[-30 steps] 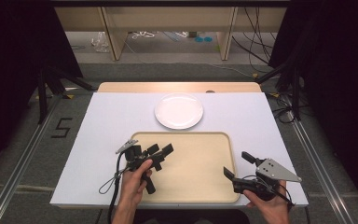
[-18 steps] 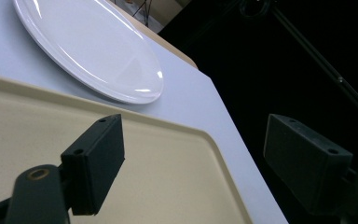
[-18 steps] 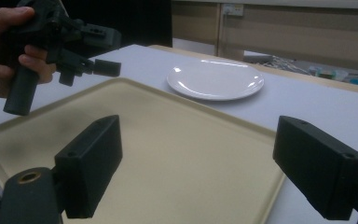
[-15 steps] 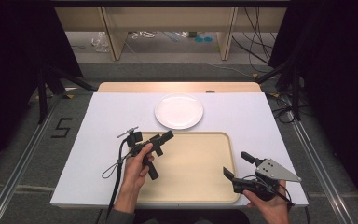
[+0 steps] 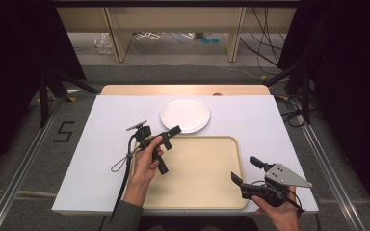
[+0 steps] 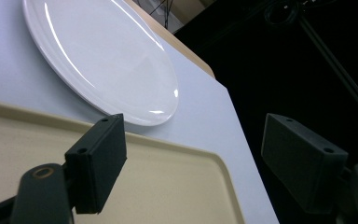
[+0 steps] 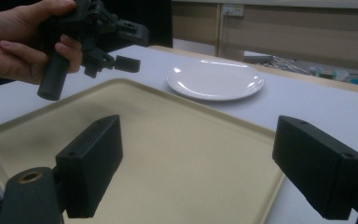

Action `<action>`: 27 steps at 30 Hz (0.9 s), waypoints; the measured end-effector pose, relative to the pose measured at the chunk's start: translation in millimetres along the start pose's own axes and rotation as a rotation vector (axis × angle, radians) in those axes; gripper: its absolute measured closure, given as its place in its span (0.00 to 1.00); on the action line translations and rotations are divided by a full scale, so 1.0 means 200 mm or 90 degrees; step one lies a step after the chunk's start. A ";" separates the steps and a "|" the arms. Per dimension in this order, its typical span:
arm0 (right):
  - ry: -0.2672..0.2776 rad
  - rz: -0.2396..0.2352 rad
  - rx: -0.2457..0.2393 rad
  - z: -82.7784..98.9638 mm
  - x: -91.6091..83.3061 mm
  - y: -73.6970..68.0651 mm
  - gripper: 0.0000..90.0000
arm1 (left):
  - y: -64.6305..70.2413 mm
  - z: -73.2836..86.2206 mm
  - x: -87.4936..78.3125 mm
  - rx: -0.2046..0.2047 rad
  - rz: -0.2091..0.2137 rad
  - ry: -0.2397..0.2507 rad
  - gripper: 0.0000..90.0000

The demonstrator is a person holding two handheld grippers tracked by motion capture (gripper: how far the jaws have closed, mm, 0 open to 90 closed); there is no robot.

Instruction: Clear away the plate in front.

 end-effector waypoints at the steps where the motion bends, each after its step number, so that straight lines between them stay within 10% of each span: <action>1: 0.000 0.000 0.000 0.00 0.00 0.00 0.19 | 0.00 0.00 0.01 0.001 -0.001 -0.001 0.24; 27: 0.008 -0.002 0.002 0.00 0.00 0.00 0.19 | -0.11 -0.08 0.20 -0.080 -0.093 0.003 0.27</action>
Point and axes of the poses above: each handheld gripper's, and its own axes: x roughly forward along the jaws, z roughly out of its underside, y roughly to its right, the point moved 5 cm from there along x, roughly forward along the jaws, and after that the axes turned 10 degrees about y, right-handed, at the moved point
